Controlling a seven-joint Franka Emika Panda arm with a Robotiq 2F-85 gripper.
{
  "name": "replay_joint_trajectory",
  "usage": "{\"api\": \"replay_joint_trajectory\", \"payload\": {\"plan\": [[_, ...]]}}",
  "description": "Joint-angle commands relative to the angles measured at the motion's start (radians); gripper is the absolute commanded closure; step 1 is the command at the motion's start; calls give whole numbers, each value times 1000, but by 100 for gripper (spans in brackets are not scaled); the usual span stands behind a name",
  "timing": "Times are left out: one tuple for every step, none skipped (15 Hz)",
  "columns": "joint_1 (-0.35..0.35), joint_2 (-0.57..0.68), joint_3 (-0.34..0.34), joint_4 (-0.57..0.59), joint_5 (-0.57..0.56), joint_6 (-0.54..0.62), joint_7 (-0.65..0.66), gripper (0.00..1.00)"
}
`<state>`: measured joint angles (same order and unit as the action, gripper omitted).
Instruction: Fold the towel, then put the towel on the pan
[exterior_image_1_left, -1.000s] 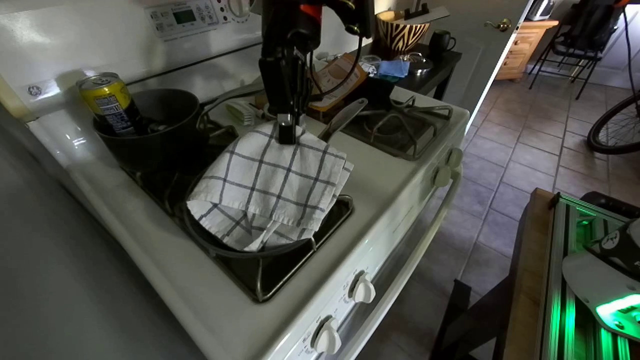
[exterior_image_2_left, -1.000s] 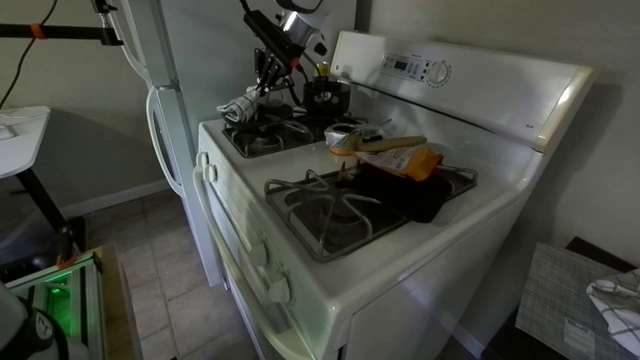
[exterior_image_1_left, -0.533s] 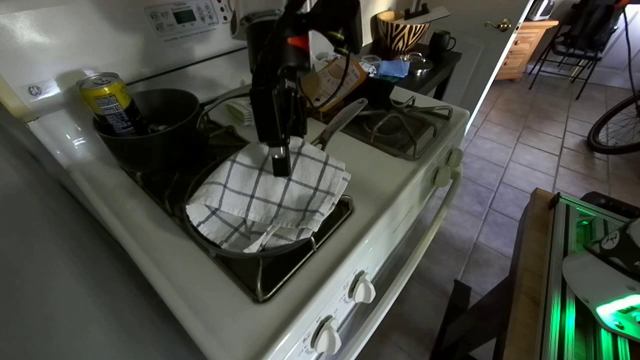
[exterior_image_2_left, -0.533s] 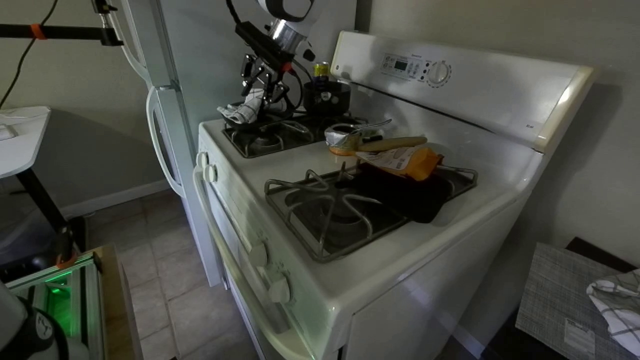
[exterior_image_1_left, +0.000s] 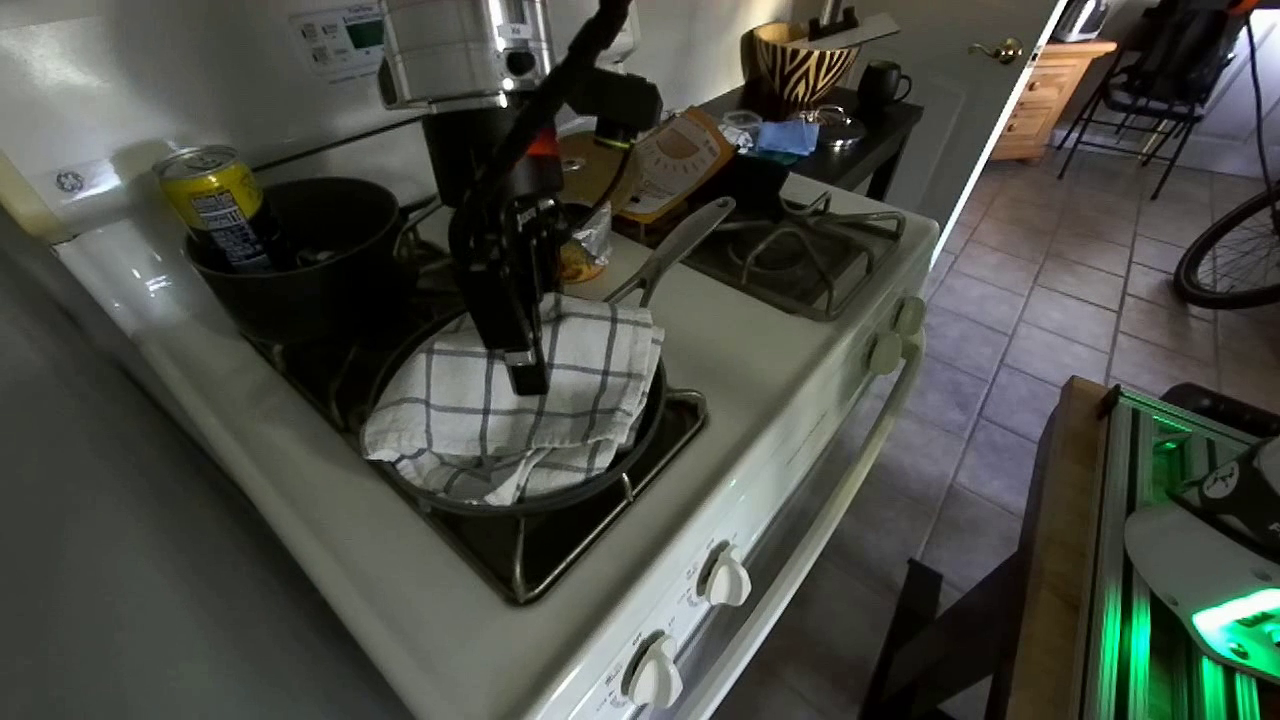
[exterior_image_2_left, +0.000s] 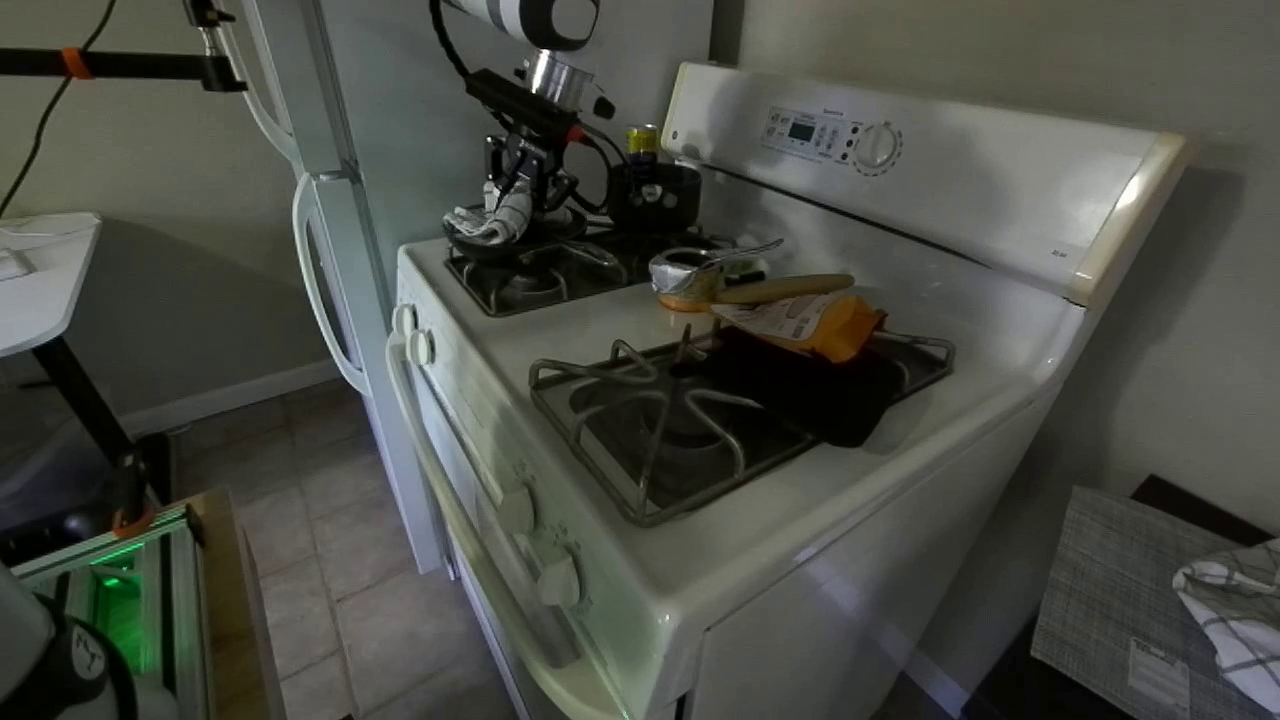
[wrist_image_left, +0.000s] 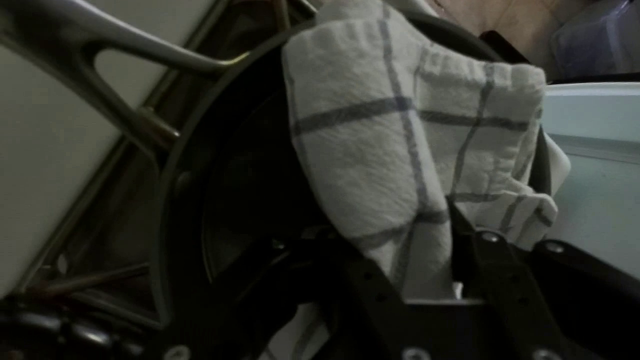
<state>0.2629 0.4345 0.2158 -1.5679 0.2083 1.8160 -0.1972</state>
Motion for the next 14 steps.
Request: {"api": "replay_joint_trajectory", "payload": {"plan": [[16,18,7,47,-59,-9,26,34],[19,11,8,51,-66,-25,30,34],[20,9,11,58,-68,-45,28,28],[23,9,13,65,-75,-58,30,19],[27,9,13,74,-84,-75,35,13],[35,7,11,80,-106,-91,48,6],[41,4,10,90,-125,-113,61,1],[54,-6,4,99,-161,-137,86,0],[67,-22,-3,105,-207,-149,115,0],[81,-41,-11,113,-265,-152,142,0],[86,-52,-11,128,-301,-158,157,0],[88,-78,-12,129,-336,-130,172,0],[83,-104,-11,130,-349,-112,185,0],[70,-123,-6,141,-333,-129,192,0]]}}
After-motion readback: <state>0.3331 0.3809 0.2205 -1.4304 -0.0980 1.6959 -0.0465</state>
